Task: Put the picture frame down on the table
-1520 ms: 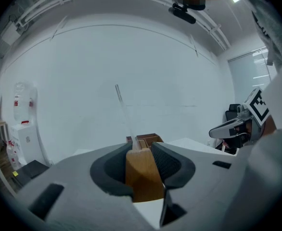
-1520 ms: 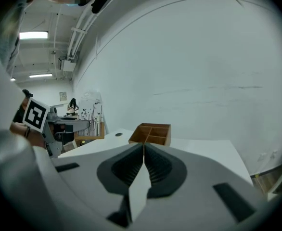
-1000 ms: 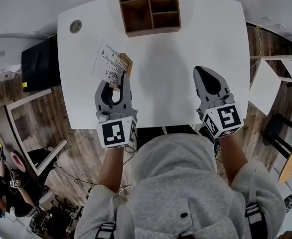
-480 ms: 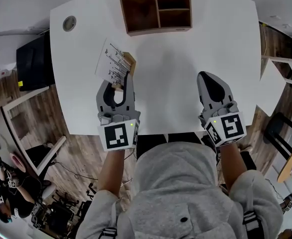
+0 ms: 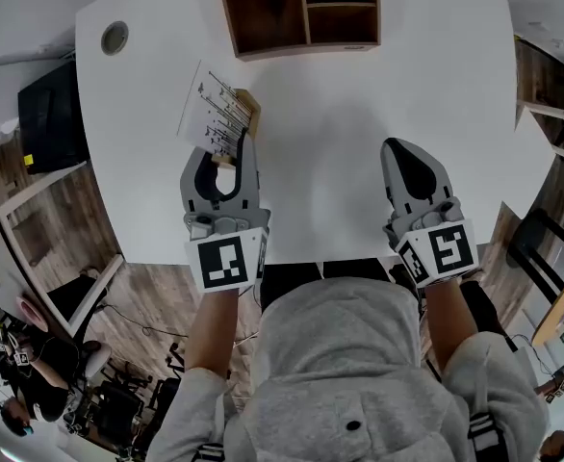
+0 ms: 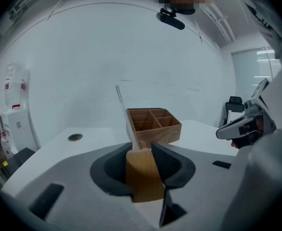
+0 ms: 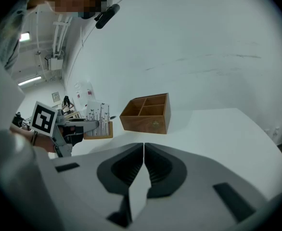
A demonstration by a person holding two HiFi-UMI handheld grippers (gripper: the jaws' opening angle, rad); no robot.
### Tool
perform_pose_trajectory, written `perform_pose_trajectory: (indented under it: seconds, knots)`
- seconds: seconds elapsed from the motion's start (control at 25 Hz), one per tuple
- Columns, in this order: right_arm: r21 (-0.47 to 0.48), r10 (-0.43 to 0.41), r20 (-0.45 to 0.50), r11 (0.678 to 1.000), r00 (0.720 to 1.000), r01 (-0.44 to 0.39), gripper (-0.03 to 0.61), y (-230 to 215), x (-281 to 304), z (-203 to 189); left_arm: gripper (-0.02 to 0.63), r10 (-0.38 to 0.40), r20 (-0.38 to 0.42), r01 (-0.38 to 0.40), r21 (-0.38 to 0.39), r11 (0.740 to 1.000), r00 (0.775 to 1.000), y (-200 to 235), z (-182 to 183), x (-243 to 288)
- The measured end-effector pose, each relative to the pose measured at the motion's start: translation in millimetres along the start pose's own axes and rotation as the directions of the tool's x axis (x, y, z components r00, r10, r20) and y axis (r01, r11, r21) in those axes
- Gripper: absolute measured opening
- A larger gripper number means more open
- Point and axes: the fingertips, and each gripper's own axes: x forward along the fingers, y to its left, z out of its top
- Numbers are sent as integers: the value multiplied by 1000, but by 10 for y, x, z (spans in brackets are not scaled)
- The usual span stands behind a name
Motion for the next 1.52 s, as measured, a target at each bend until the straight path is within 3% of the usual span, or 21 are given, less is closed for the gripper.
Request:
perform_pose_trajectory:
  seconds: [0.56, 0.72, 0.92, 1.52]
  knots:
    - [23, 7, 2, 1000, 1000, -7, 28, 112, 28, -24, 133, 2, -8, -2, 0, 1000, 1000, 40, -77, 26]
    - [29, 7, 0, 1000, 1000, -7, 28, 84, 77, -32, 133, -2, -10, 2, 31, 1000, 1000, 11, -107, 92]
    - [38, 13, -3, 999, 1000, -13, 28, -96, 79, -26, 133, -21, -43, 23, 30, 999, 999, -192, -163, 268]
    - [33, 13, 0, 999, 1000, -13, 28, -92, 9, -97, 133, -48, -154, 56, 49, 997, 987, -349, -516, 281]
